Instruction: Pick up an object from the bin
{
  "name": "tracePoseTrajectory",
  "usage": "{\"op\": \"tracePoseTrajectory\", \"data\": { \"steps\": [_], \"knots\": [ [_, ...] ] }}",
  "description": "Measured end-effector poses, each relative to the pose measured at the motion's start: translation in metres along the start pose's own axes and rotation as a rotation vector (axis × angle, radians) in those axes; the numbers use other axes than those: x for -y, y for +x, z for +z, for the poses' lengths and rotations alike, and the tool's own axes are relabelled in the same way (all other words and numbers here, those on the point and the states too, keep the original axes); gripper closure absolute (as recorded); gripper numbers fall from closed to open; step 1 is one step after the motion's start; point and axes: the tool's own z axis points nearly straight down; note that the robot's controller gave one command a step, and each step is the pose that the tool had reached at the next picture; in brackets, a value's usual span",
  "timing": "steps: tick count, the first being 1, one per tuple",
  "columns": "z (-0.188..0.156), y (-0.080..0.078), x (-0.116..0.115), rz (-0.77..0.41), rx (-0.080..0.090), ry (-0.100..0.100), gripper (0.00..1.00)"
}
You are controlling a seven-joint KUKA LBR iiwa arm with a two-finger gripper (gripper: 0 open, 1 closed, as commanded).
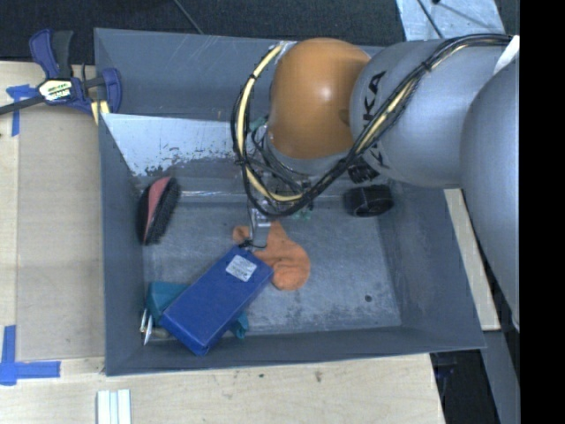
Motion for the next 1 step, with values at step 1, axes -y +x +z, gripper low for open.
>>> {"op": "tracePoseTrajectory", "data": {
  "steps": [1],
  "knots": [
    [-0.0049,-0.0019,0.0005,0.002,0.008,-0.001,0.0]
  ]
}}
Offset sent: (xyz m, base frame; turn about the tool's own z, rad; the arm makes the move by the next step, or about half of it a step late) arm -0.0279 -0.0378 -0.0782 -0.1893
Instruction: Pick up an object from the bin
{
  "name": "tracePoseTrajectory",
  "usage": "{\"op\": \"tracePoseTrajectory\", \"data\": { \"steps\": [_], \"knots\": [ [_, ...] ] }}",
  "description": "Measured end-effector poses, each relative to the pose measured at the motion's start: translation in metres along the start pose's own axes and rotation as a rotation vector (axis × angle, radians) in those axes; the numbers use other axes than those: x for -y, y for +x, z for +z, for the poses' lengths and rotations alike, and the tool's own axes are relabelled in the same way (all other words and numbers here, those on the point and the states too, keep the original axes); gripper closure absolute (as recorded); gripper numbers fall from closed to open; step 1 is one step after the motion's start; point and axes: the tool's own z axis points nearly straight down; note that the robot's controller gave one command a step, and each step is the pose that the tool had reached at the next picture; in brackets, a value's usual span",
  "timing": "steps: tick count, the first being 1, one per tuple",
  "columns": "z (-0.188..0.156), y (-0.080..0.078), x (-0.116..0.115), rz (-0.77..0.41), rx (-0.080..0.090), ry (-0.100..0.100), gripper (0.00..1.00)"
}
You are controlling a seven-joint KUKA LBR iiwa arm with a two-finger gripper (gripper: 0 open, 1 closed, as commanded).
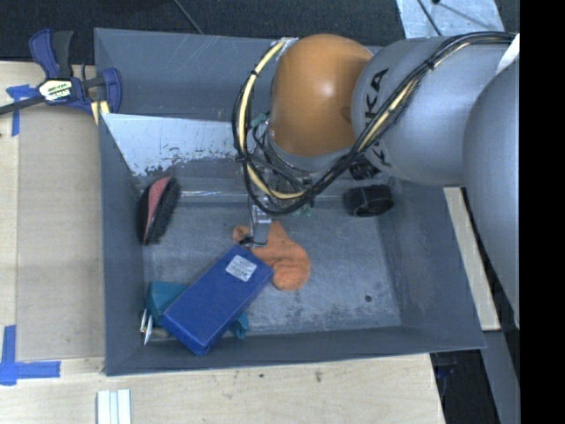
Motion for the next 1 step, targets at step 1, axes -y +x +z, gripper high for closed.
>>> {"op": "tracePoseTrajectory", "data": {
  "steps": [1],
  "knots": [
    [0.035,0.012,0.0157,-0.088,0.005,0.0,0.0]
  ]
}}
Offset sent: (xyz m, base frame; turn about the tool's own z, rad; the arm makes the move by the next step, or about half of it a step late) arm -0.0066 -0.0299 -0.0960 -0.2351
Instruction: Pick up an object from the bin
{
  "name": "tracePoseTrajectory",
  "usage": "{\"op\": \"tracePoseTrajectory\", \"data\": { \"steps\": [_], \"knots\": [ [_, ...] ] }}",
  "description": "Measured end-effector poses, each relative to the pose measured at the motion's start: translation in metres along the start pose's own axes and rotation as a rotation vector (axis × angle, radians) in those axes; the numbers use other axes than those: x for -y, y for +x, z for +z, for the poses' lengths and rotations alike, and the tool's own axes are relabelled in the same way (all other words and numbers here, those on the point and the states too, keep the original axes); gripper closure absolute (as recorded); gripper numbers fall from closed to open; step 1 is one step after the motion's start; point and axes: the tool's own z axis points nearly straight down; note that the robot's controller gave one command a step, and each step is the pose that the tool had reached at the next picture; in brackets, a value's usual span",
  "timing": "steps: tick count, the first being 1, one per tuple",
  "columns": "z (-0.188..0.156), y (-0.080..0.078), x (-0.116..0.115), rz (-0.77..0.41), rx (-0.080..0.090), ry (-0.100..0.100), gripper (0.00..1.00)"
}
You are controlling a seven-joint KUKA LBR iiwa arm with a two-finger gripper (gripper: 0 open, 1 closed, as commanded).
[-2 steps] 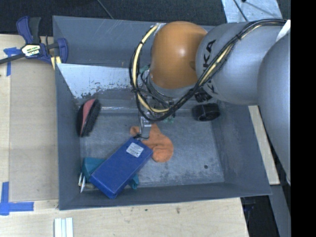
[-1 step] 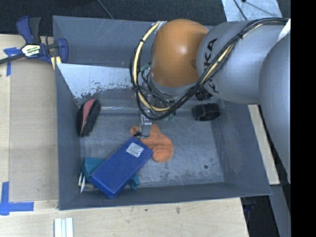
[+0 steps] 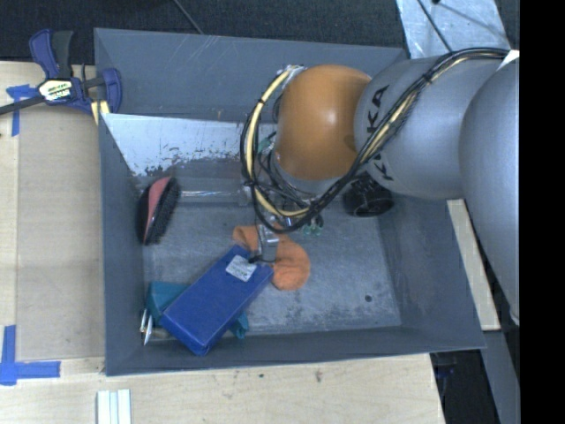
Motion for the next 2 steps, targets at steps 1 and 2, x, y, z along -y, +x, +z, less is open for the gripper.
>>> {"op": "tracePoseTrajectory", "data": {
  "steps": [1,2],
  "knots": [
    [0.0595,-0.0053,0.0155,-0.145,-0.002,0.0,1.0],
    [0.0595,-0.0053,0.0155,-0.145,-0.002,0.0,1.0]
  ]
}}
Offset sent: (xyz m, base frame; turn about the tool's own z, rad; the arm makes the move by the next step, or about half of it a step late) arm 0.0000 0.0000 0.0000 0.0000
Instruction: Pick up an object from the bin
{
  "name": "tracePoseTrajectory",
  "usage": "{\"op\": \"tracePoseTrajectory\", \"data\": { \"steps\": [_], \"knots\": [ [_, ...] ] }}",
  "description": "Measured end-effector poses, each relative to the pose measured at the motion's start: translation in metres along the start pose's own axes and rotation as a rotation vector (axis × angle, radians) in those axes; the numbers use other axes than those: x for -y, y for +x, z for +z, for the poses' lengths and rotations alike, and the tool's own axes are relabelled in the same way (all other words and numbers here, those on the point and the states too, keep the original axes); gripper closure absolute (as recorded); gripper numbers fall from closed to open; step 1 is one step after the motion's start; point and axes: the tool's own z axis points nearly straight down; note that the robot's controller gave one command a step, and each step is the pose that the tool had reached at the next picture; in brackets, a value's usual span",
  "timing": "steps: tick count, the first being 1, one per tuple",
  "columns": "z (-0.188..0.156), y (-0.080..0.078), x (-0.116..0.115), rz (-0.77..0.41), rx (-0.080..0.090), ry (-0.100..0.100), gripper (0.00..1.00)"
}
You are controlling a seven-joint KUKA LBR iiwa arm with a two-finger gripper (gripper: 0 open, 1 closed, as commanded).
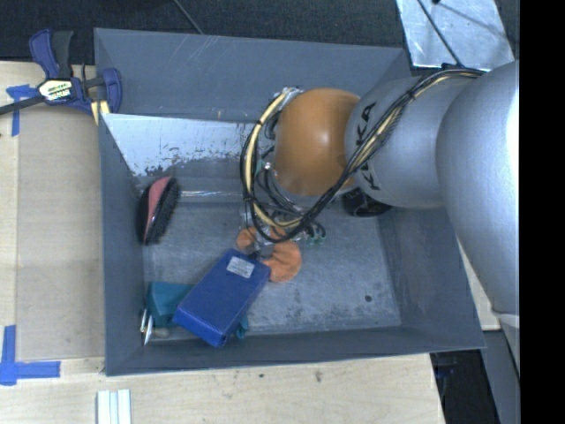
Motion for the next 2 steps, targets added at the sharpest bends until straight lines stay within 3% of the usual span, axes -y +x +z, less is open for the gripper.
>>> {"op": "tracePoseTrajectory", "data": {
  "steps": [1,2],
  "knots": [
    [0.0002,-0.0035,0.0249,0.247,0.002,0.0,1.0],
    [0.0002,-0.0034,0.025,0.249,0.002,0.0,1.0]
  ]
}}
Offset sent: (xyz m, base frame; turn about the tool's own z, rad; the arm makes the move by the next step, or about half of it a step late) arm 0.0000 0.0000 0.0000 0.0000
